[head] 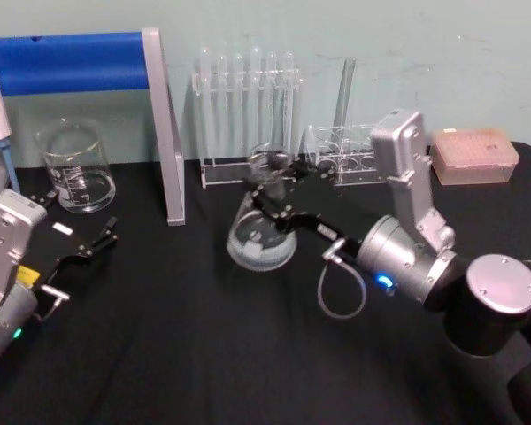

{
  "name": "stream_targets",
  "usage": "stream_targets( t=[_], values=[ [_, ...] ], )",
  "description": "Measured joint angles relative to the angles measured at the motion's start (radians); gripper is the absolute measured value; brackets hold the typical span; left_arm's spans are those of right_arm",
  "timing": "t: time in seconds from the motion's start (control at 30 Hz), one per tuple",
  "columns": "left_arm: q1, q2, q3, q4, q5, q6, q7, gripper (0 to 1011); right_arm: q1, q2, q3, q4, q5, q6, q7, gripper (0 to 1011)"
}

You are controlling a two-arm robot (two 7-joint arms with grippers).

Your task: Grasp the erlenmeyer flask with one hand, shake it three times, then place it back.

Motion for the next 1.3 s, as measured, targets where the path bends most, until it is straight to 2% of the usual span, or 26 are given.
stream_targets(
  t=[0.43, 0.8, 1.07, 1.3],
  values=[
    [0.000, 0.000, 0.000, 0.000, 0.000, 0.000, 0.000, 1001, 0.001, 0.020, -0.103, -0.031, 0.027, 0.002, 0.074, 449],
    [0.000, 0.000, 0.000, 0.000, 0.000, 0.000, 0.000, 1001, 0.009, 0.042, -0.162, -0.047, 0.042, 0.000, 0.112, 449],
    [0.000, 0.000, 0.000, 0.000, 0.000, 0.000, 0.000, 1001, 0.013, 0.050, -0.178, -0.051, 0.051, -0.003, 0.114, 449],
    [0.000, 0.000, 0.000, 0.000, 0.000, 0.000, 0.000, 1001, 0.018, 0.052, -0.169, -0.041, 0.051, -0.012, 0.088, 449]
  ],
)
